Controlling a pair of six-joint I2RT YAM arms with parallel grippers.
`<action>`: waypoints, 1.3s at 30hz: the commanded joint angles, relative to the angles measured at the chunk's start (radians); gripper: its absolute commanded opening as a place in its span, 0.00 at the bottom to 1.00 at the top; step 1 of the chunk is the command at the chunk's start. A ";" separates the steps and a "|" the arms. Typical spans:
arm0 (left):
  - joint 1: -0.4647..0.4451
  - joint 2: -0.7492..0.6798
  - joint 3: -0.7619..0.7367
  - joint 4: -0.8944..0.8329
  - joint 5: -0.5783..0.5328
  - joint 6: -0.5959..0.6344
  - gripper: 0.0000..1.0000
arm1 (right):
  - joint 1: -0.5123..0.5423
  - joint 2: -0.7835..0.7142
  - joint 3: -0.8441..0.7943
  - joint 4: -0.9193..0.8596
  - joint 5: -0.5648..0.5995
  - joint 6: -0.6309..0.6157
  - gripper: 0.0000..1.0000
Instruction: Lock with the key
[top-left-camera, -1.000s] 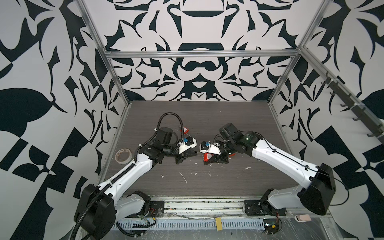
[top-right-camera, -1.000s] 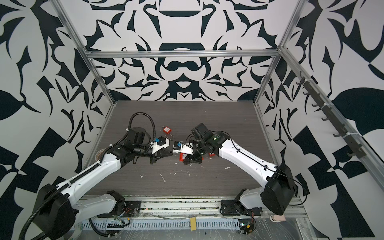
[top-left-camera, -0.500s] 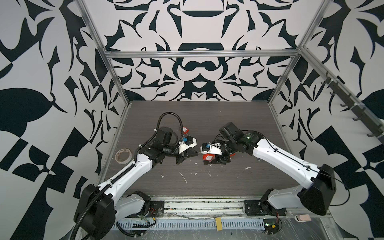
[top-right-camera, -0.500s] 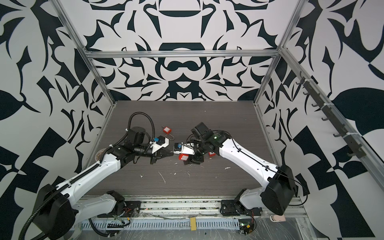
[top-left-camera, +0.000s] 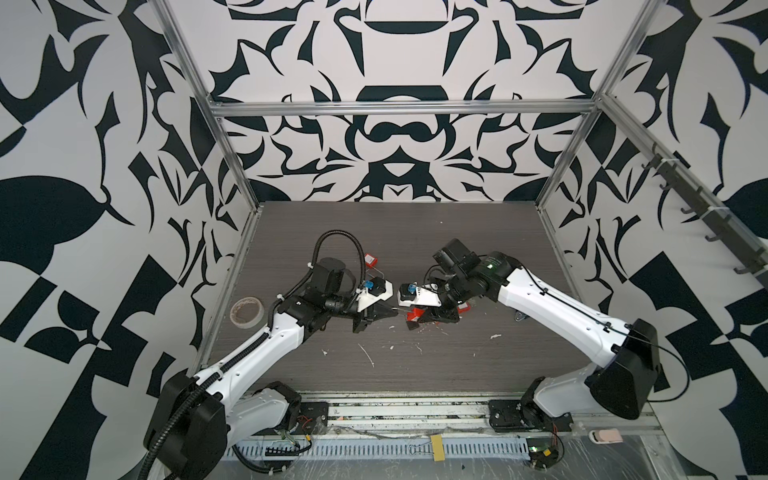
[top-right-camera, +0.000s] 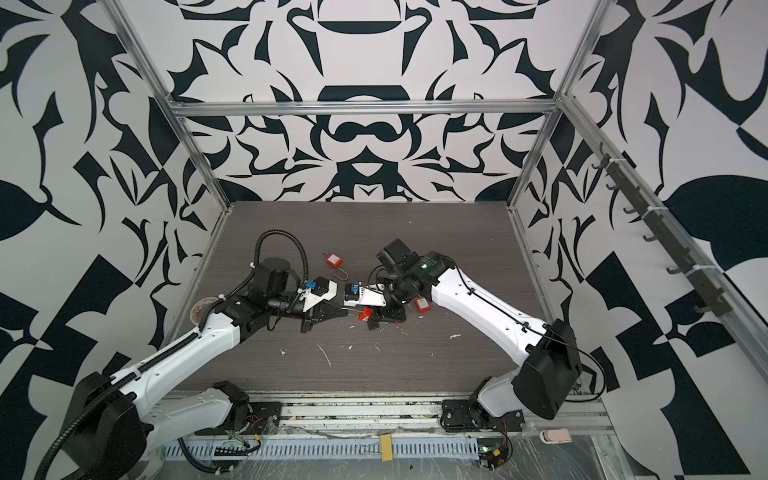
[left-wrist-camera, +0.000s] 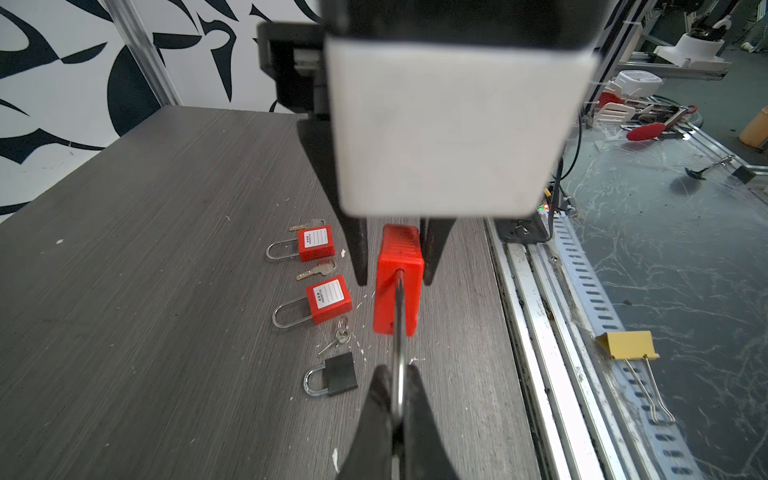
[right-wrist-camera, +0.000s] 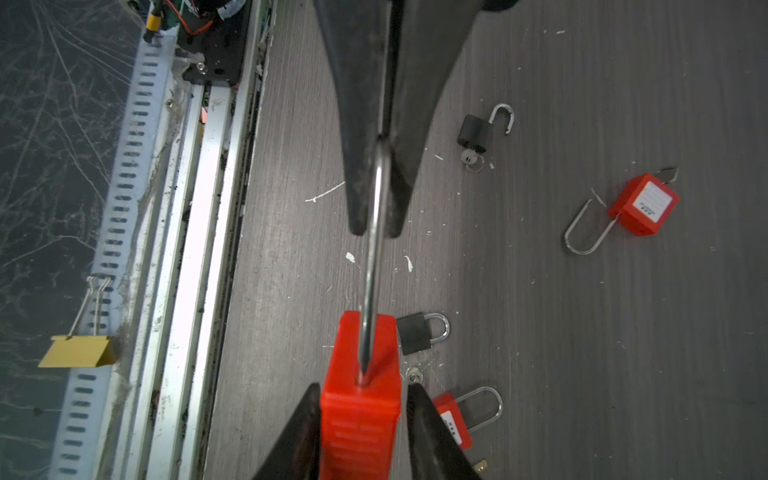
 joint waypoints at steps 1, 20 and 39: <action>-0.003 -0.030 -0.016 0.043 0.024 0.003 0.00 | 0.002 -0.005 0.048 -0.060 -0.064 0.010 0.30; -0.083 0.020 -0.037 0.133 -0.022 -0.061 0.00 | 0.004 -0.061 -0.001 0.190 -0.149 0.062 0.08; -0.118 0.056 0.004 0.083 -0.025 -0.061 0.00 | 0.042 -0.048 0.025 0.165 -0.184 0.012 0.08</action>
